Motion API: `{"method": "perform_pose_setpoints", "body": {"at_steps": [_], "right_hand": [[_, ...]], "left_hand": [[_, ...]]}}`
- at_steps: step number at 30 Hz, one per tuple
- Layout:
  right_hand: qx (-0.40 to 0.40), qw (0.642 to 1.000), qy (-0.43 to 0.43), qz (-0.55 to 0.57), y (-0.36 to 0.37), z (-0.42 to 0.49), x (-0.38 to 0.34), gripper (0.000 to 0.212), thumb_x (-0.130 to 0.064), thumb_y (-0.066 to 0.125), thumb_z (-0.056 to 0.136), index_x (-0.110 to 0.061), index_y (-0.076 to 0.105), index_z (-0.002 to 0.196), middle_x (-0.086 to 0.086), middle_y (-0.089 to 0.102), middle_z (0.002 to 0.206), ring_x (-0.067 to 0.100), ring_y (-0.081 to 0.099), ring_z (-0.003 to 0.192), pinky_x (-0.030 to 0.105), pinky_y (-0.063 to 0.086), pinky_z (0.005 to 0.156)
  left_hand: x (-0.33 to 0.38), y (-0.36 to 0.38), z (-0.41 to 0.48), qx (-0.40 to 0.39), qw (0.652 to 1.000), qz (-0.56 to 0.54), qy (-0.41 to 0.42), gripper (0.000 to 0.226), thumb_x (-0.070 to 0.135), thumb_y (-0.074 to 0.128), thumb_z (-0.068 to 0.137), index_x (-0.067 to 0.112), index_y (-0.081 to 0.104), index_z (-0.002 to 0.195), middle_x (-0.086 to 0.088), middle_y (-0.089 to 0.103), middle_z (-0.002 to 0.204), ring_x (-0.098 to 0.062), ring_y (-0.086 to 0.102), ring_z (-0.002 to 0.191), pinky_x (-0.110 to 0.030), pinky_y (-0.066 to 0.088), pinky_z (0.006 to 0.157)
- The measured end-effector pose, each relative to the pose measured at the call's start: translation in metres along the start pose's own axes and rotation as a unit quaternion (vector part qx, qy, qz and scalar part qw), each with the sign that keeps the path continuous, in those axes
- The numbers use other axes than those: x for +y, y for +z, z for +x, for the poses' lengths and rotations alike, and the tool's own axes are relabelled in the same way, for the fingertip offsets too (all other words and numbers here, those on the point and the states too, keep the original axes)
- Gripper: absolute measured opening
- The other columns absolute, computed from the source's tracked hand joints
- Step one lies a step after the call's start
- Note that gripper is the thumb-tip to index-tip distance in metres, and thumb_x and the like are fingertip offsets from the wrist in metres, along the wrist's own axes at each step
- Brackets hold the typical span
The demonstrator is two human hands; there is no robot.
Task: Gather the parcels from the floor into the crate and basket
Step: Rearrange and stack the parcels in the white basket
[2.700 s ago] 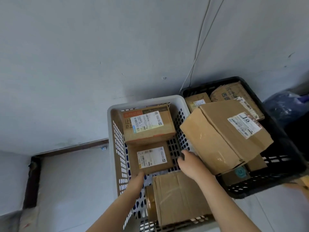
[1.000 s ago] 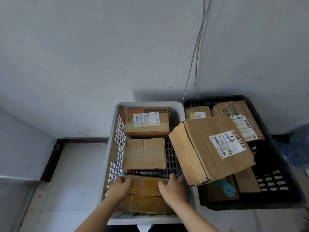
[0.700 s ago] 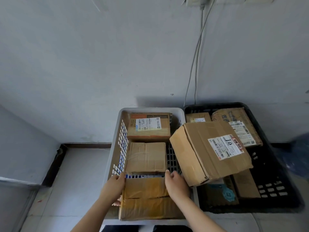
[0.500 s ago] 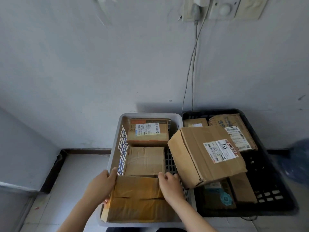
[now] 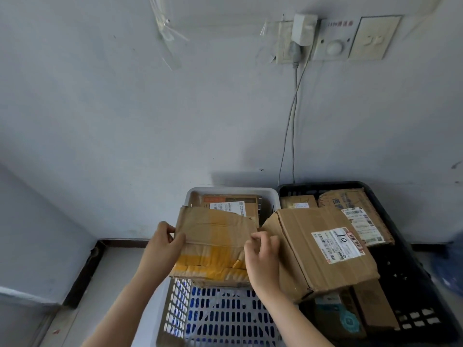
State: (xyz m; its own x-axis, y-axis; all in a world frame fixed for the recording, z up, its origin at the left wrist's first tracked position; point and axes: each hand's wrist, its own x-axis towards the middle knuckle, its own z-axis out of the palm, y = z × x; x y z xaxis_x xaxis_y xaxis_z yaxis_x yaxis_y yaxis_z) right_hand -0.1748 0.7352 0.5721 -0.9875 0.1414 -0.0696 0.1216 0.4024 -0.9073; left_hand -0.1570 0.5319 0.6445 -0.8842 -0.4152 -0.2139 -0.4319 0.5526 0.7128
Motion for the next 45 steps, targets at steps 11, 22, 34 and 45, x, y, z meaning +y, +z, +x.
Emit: {"method": "perform_pose_setpoints", "body": {"at_steps": [11,22,34,45], "right_hand": [[0.001,0.993,-0.008,-0.118,0.021,-0.005,0.017,0.037,-0.019,0.052,0.096,-0.021,0.048,0.133,0.004,0.034,0.13,0.016,0.043,0.11,0.019,0.043,0.083],[0.217,0.959,-0.056,-0.176,-0.112,-0.019,0.007,0.035,-0.009,0.059,0.089,-0.011,0.055,0.124,0.006,0.045,0.137,0.024,0.048,0.123,0.039,0.046,0.097],[0.14,0.951,0.275,0.036,-0.182,0.02,0.104,0.062,-0.042,0.057,0.096,-0.014,0.036,0.147,0.015,0.041,0.146,0.036,0.044,0.129,0.046,0.041,0.099],[0.24,0.943,0.228,0.043,-0.188,-0.013,0.063,0.029,-0.037,0.051,0.099,-0.009,0.051,0.107,0.018,0.057,0.116,0.03,0.053,0.095,0.038,0.042,0.079]], "left_hand": [[-0.02,0.035,0.016,0.008,0.999,-0.047,-0.01,0.02,0.022,0.052,0.092,0.015,0.052,0.111,-0.01,0.055,0.102,-0.02,0.054,0.081,-0.036,0.051,0.074],[-0.074,0.065,0.015,-0.129,0.991,-0.038,0.023,0.094,0.032,0.077,0.079,0.029,0.018,0.152,0.005,0.015,0.148,-0.023,0.026,0.137,-0.047,0.033,0.114],[-0.066,0.097,-0.019,0.059,0.973,0.071,0.21,0.063,0.01,0.067,0.079,0.024,0.044,0.136,-0.003,0.029,0.138,-0.022,0.029,0.129,-0.056,0.033,0.11],[0.054,0.121,-0.085,-0.348,0.915,-0.184,0.095,0.044,0.062,0.039,0.094,0.039,0.037,0.132,0.014,0.043,0.136,-0.007,0.042,0.127,-0.026,0.033,0.103]]}}
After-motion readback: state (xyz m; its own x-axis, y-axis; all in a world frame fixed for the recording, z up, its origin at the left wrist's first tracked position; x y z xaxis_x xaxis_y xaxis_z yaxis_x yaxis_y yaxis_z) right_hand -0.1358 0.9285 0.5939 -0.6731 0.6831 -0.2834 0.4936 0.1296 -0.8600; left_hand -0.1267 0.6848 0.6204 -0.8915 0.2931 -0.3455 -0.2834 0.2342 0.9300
